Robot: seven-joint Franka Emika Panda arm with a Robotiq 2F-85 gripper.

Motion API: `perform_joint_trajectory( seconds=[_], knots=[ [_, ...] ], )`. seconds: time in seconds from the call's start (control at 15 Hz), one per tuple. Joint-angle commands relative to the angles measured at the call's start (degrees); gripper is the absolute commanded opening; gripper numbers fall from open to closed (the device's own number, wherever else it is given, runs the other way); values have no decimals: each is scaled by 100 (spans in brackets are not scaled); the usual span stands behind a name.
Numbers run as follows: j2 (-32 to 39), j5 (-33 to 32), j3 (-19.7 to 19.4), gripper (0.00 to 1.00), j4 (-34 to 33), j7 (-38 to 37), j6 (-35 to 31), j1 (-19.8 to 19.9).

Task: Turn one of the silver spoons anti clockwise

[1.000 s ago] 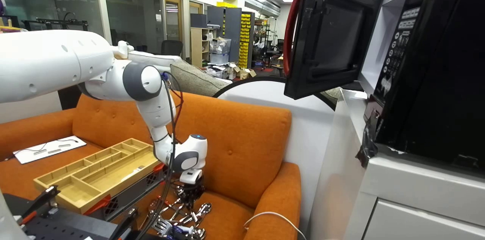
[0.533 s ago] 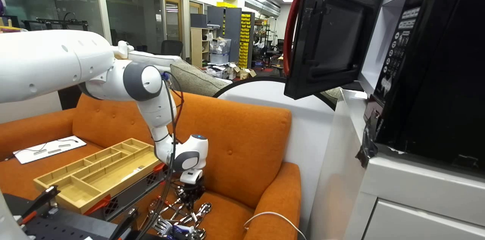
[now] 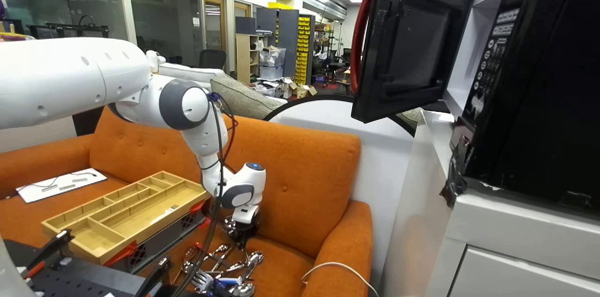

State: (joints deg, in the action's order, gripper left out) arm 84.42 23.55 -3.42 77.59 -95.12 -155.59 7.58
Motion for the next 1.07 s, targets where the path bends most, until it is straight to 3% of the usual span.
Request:
perform_joint_trajectory(
  seconds=[0.0,0.8,1.0],
  knots=[
    [0,-10,452,3,-17,776,-152,340],
    [5,70,584,3,14,2299,-290,539],
    [-163,-13,703,3,299,2603,-379,620]
  ],
)
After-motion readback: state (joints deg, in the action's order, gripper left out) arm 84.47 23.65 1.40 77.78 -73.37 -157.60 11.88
